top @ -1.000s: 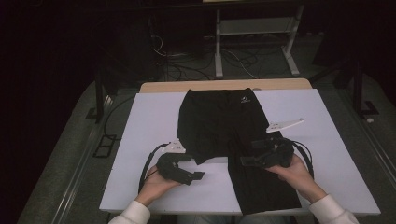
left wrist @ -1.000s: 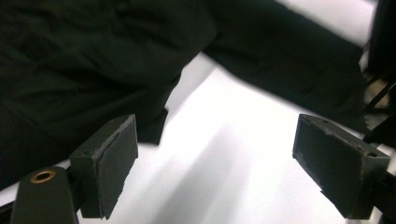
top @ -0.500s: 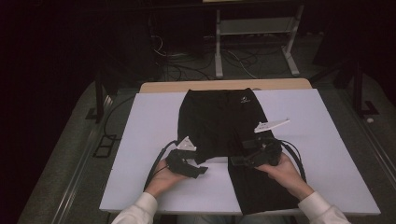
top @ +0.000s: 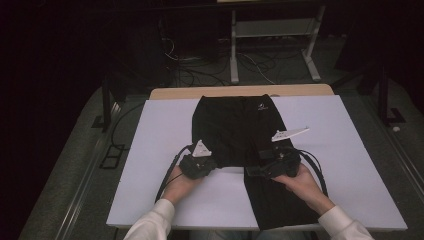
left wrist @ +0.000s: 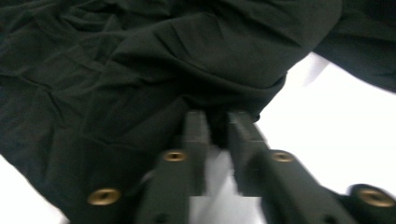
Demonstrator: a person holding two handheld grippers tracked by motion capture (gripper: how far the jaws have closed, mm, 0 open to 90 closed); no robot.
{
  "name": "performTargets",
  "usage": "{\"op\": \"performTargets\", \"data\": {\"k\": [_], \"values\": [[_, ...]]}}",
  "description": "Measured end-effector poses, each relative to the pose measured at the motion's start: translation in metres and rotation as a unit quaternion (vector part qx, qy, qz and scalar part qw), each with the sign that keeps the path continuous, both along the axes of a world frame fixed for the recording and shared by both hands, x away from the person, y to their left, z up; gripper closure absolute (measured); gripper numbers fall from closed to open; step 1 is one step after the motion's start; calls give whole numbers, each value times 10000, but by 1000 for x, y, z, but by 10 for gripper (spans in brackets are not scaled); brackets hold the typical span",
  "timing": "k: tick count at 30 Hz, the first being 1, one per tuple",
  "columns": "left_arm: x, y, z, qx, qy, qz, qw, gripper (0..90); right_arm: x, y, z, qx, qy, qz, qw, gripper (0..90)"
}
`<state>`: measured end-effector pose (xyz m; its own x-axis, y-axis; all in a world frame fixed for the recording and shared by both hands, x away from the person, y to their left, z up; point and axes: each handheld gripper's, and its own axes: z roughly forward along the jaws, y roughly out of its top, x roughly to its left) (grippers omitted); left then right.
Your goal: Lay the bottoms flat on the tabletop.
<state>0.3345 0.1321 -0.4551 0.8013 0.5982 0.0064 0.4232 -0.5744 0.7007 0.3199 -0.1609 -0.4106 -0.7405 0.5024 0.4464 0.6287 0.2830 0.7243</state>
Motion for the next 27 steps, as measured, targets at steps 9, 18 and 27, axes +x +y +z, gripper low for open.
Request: {"op": "performTargets", "data": {"k": [9,18,27], "values": [[-18,-1,21,131,318,-178,9992,884,0,-8,3,55,-3,-109,9999,0],[-43,10,70,-349,39,-463,9983,884,-1,-4,4,127,28,-80,9999,0],[-30,21,110,-970,-231,-290,9946,884,-1,4,4,173,72,40,9998,25]]}}
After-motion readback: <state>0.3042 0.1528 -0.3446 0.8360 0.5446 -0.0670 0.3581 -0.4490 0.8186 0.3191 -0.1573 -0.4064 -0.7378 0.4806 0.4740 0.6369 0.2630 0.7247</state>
